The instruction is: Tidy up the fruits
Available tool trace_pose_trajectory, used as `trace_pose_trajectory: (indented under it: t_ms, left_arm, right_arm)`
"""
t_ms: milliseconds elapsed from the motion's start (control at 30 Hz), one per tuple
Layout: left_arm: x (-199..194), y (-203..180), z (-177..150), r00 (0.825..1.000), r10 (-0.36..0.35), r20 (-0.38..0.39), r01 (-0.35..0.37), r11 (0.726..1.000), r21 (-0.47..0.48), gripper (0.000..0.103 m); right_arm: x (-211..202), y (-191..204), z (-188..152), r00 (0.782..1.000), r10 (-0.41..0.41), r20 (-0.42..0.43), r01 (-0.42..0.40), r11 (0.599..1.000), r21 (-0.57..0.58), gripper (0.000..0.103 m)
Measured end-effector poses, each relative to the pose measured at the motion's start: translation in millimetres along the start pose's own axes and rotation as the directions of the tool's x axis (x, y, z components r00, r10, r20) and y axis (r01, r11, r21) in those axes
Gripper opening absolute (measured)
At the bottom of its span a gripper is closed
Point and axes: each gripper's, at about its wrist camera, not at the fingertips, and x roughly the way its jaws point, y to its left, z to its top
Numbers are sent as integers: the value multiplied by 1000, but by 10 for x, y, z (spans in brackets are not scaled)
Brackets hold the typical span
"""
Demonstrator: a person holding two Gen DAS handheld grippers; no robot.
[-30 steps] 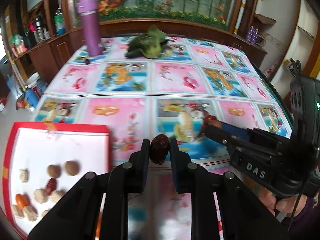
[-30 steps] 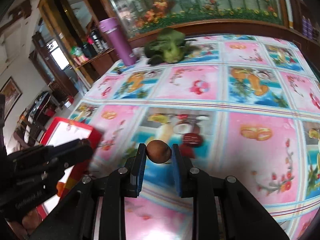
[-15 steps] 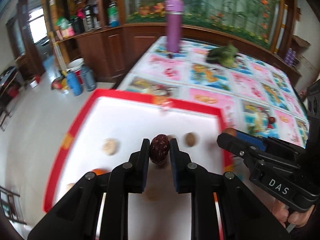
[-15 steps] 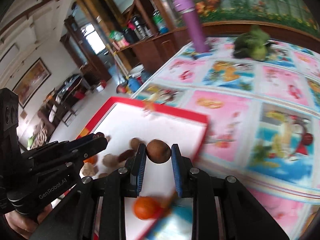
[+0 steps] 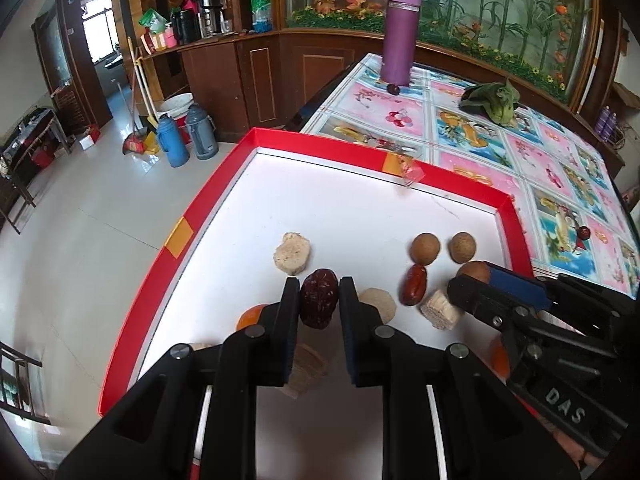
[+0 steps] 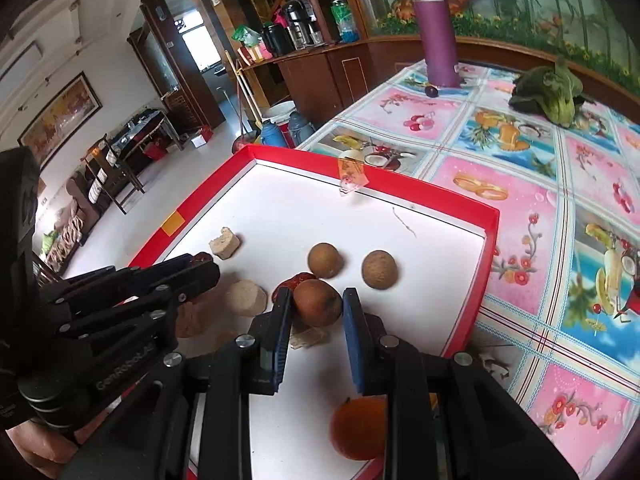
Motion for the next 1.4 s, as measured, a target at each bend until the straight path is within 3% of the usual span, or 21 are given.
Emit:
trace_pose_trajectory:
  t_ms: [133,200,300,400,667,1100,1400]
  left_arm:
    - [-22,-6,-4,998,61,17,-62,998,12,25]
    - [-37,2,-8,996,85,26,-85,996,9,51]
    - [-112,-4,-31,987,146,71,-147,989,10,67]
    - [-186,23,-39,984,151,94,-151,988,-2,69]
    - [-489,53,-84,972,168,163,-163,986,-43,84]
    - [-1056,111,-234,945,193,264,-173,980,-98,101]
    - [-1573,167,-395,916,209,342,-167,975,-148,103]
  right_arm:
    - [-4,58,-18,1000,-2,3,2,1000,-9,24]
    - [-10,79,-26,1000,-19,9,19,1000,-19,25]
    - [-56,79,-24,999,-33,30,34,999,-24,27]
    - [-124,29,-11,998,-31,61,32,999,-6,35]
    - [-372,128,-70,988,-85,128,88,996,-18,37]
    - [-855,383,-242,961,-150,232,157,987,-13,59]
    - [-1237,541,-373,934,-161,318,166,986,12,65]
